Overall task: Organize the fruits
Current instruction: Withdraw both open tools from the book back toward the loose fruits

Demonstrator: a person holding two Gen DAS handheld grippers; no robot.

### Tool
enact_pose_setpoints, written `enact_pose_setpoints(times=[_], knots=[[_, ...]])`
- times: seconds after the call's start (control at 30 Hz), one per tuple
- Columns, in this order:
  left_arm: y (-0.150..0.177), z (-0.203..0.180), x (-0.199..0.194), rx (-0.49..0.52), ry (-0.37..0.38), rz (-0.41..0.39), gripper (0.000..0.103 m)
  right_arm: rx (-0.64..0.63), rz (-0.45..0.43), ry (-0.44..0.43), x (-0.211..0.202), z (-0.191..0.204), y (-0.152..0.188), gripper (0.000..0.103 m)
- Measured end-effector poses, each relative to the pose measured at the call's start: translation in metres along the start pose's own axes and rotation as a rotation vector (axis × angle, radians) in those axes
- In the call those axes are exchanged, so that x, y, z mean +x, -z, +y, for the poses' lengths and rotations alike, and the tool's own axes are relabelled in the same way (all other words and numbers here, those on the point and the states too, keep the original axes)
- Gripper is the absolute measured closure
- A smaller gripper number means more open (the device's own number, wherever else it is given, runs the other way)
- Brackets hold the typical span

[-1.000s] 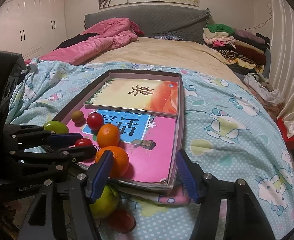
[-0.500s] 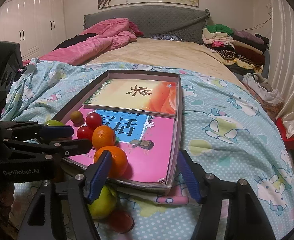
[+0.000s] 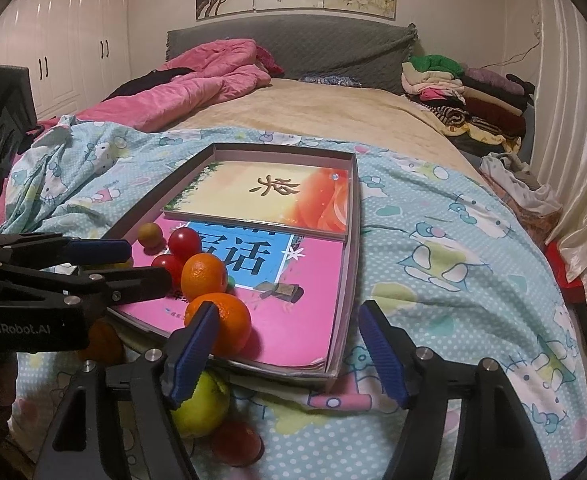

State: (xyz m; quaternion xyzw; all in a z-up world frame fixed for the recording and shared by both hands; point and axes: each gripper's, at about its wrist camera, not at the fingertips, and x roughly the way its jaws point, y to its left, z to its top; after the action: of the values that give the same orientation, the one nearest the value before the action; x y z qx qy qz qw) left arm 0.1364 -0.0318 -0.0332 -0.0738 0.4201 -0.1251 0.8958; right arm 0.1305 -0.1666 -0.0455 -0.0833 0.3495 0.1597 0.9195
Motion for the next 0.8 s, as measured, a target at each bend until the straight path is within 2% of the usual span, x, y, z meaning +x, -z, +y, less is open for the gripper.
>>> enact_pose_setpoints(times=[0.17, 0.43, 0.53, 0.8], knots=[[-0.001, 0.001, -0.002, 0.000, -0.015, -0.011, 0.031, 0.008, -0.010, 0.005, -0.002, -0.002, -0.001, 0.026], [-0.002, 0.003, -0.009, -0.005, -0.045, -0.038, 0.025, 0.016, -0.021, 0.012, -0.003, -0.003, -0.002, 0.025], [-0.003, 0.008, -0.012, -0.023, -0.046, -0.040, 0.025, 0.021, -0.041, 0.013, -0.006, -0.003, -0.003, 0.016], [-0.002, 0.018, -0.022, -0.066, -0.044, -0.057, 0.024, 0.028, -0.072, 0.004, -0.012, -0.004, -0.005, 0.015]])
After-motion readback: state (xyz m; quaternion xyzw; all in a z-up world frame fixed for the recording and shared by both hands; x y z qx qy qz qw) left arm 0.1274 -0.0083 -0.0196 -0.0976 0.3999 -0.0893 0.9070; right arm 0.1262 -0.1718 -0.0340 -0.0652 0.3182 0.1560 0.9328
